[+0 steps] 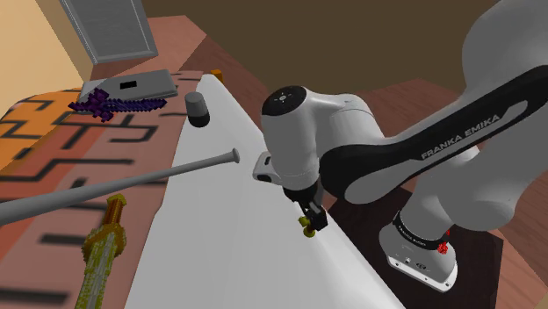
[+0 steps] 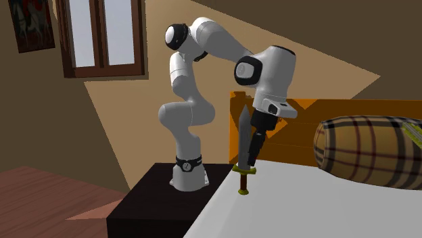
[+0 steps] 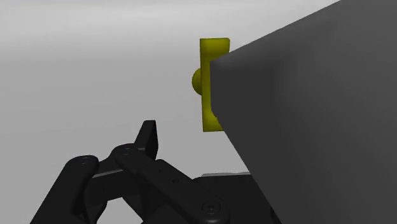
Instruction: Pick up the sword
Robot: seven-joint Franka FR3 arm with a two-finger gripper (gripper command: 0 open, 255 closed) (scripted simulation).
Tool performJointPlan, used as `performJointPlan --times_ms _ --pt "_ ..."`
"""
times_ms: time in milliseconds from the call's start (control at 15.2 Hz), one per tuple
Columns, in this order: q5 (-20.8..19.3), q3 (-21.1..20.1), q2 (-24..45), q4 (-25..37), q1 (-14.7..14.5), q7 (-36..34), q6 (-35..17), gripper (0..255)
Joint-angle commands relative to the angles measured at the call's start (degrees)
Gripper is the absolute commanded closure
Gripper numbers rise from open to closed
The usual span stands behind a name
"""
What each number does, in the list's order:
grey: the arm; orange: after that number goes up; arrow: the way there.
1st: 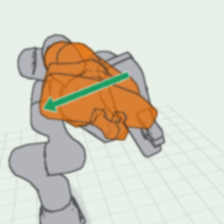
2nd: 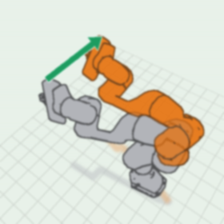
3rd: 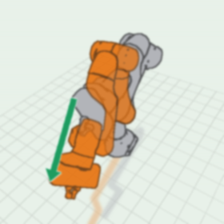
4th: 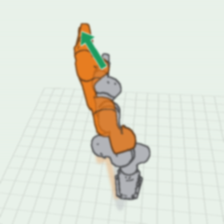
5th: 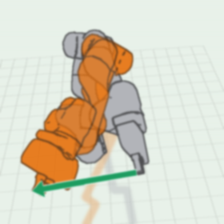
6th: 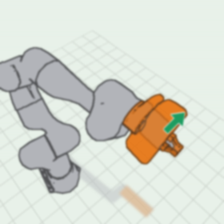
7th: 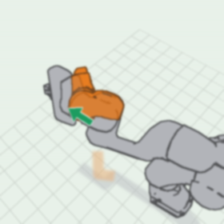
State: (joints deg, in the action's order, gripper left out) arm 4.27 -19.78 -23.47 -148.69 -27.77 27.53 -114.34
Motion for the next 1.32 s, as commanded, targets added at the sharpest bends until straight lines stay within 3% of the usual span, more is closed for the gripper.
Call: performJointPlan --times_ms 0,330,396,990,1254 --pt "-0.12 -0.44 1.34 -0.72 -0.03 -0.26 -1.99 0" --pt "-0.40 -0.91 3.29 -2.14 0.15 -0.78 -5.29 0" --pt "-0.42 -0.89 3.28 -2.08 0.17 -0.75 -5.23 255" --pt "-0.40 -0.92 3.29 -2.14 0.15 -0.78 -5.29 255" --pt "-0.08 -0.40 1.13 -0.54 -0.04 -0.20 -1.60 255"
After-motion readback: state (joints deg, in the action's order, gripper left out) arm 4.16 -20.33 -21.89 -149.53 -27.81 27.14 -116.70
